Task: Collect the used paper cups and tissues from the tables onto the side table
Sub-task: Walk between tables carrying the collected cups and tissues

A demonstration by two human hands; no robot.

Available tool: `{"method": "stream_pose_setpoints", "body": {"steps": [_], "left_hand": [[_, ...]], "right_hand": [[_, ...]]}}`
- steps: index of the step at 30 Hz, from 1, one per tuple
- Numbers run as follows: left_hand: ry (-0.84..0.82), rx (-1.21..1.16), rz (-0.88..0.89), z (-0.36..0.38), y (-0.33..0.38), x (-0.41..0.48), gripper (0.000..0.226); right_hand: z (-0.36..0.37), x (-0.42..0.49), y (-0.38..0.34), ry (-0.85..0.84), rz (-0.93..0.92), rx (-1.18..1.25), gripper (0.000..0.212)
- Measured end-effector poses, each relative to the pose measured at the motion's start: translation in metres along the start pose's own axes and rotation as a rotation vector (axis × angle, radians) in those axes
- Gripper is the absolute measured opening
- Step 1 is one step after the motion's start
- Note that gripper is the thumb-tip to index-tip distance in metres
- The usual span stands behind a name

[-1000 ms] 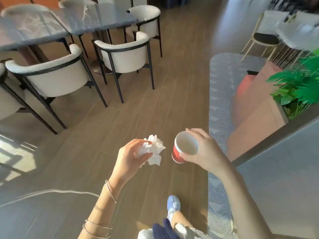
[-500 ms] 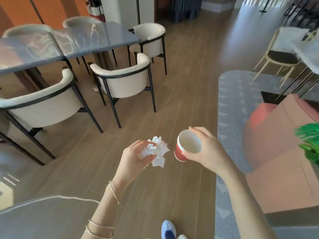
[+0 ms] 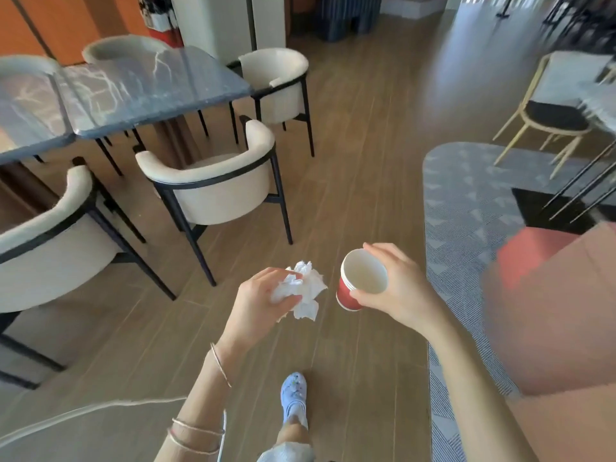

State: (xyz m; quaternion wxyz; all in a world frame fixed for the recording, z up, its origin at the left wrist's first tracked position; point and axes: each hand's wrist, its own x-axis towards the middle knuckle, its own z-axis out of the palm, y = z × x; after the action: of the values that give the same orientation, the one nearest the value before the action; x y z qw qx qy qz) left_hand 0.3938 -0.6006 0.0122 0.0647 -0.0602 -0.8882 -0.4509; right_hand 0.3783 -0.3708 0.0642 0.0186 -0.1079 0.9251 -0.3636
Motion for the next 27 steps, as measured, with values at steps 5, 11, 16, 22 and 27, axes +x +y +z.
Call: {"method": "stream_pose_setpoints", "body": {"steps": [5,11,16,22,27], "left_hand": [[-0.008,-0.031,0.02,-0.012,-0.012,0.118,0.025],[-0.01,0.022,0.079,-0.015,-0.027,0.235,0.024],[-0.039,0.044,0.059,0.001,-0.046,0.306,0.024],[-0.032,0.043,0.046,0.035,-0.058,0.426,0.025],[-0.008,0.03,0.056,0.06,-0.047,0.539,0.025]], "right_hand": [[-0.017,0.111,0.0,0.017,0.019,-0.022,0.08],[-0.026,0.215,0.013,0.06,0.031,-0.047,0.081],[-0.026,0.288,0.044,0.037,0.047,-0.046,0.081],[-0.054,0.41,0.095,0.037,0.025,-0.052,0.081],[-0.102,0.52,0.13,0.049,0.002,-0.059,0.08]]}}
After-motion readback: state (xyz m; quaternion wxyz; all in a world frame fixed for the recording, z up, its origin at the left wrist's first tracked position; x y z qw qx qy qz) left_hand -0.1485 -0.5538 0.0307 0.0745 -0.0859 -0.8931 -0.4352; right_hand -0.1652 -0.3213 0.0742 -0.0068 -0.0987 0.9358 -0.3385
